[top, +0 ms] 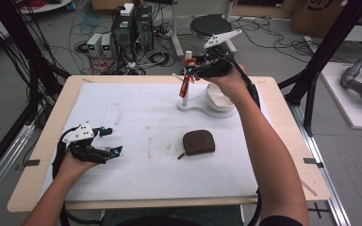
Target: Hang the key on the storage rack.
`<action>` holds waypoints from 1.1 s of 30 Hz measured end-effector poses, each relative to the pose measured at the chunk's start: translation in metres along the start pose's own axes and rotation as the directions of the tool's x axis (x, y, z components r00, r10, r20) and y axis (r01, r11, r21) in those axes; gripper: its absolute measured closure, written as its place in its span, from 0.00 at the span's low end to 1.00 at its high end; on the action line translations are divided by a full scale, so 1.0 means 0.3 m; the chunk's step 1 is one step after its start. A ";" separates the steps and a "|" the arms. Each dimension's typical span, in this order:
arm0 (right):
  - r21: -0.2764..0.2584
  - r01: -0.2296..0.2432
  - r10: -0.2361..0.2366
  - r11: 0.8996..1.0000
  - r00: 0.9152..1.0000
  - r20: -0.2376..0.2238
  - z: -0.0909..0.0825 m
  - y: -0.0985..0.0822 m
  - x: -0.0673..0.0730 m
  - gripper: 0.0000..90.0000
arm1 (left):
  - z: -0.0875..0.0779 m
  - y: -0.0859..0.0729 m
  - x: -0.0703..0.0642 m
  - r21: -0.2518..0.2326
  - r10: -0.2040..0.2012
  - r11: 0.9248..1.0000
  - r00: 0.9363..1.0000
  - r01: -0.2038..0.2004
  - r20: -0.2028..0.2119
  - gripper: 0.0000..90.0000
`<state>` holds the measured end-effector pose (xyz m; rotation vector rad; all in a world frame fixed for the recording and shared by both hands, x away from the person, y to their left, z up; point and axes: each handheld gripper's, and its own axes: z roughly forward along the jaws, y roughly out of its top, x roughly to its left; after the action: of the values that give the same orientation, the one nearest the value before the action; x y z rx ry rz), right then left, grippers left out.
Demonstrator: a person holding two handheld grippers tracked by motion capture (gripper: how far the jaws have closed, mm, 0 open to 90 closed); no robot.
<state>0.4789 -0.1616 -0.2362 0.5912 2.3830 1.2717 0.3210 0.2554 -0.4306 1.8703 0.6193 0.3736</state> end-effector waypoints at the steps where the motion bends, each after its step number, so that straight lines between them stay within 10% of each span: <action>1: 0.003 0.002 -0.002 1.000 1.000 0.002 0.003 -0.002 -0.002 0.52 | 0.000 0.000 -0.001 -0.001 0.000 1.000 1.000 0.000 0.000 0.17; 21: -0.040 -0.093 0.096 0.995 0.993 0.069 0.018 -0.048 -0.041 0.43 | -0.001 -0.003 0.000 0.002 -0.003 1.000 1.000 0.003 0.001 0.17; 33: -0.074 -0.068 0.074 0.995 0.994 0.086 -0.058 -0.088 -0.011 0.34 | 0.003 -0.001 0.001 0.004 0.002 1.000 1.000 -0.002 0.006 0.17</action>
<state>0.4680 -0.1886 -0.2490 0.7018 2.2529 1.3261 0.3217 0.2548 -0.4312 1.8757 0.6146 0.3679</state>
